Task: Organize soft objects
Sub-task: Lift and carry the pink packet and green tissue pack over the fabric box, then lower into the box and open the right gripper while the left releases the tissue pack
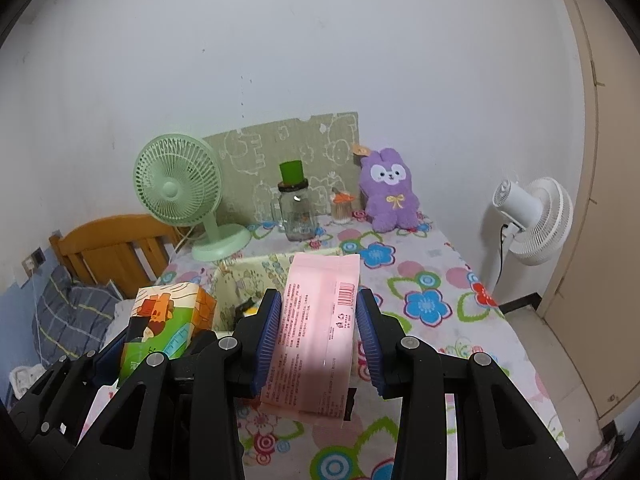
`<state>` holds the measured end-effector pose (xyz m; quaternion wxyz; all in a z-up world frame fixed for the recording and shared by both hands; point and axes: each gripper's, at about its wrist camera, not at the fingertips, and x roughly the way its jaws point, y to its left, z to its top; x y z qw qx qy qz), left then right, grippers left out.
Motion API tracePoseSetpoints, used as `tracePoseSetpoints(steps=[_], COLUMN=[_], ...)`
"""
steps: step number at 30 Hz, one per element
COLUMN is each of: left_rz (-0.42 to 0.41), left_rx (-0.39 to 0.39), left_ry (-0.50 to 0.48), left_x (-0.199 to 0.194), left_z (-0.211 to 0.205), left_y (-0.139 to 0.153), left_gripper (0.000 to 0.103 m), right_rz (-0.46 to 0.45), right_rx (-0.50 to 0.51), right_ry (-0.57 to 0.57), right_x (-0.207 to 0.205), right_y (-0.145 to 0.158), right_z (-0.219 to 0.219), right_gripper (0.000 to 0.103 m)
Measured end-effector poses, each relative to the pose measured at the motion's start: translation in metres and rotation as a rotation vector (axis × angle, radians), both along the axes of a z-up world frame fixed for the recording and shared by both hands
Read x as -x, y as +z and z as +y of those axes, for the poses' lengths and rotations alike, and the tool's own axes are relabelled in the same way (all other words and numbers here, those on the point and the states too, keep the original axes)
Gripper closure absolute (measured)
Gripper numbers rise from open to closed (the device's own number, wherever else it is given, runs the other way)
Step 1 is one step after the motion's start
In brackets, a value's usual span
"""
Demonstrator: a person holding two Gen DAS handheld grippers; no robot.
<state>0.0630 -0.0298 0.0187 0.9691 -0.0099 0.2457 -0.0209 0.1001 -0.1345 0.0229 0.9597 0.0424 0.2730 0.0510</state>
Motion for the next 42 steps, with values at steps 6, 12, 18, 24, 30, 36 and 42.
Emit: tracePoseSetpoints(steps=[6,12,18,24,30,36,42], left_rz=[-0.015,-0.017,-0.009,0.003,0.023,0.046,0.050], left_rx=[0.003,0.006,0.008,0.008,0.009,0.009,0.033], left_ry=[-0.007,-0.009,-0.007,-0.007,-0.010,-0.012,-0.031], left_x=[-0.013,-0.029,-0.046,-0.063,-0.084,-0.104,-0.118], left_z=[0.001,0.003,0.004,0.006,0.005,0.004,0.002], left_y=[0.008,0.010,0.008,0.005,-0.001,-0.012,-0.022], left_gripper=[0.052,0.052,0.052,0.052,0.052,0.052,0.050], right_rz=[-0.015,-0.020,-0.014,-0.003,0.005,0.023,0.023], right_rx=[0.000,0.001,0.002,0.003,0.009,0.007,-0.004], right_ry=[0.002,0.005,0.006,0.010,0.013,0.023,0.029], right_x=[-0.013,-0.030,-0.048,-0.067,-0.088,-0.109,-0.124], right_y=[0.008,0.009,0.005,0.000,-0.008,-0.020,-0.030], right_z=[0.002,0.004,0.006,0.009,0.012,0.013,0.011], right_gripper=[0.061,0.061,0.061,0.061,0.061,0.061,0.061])
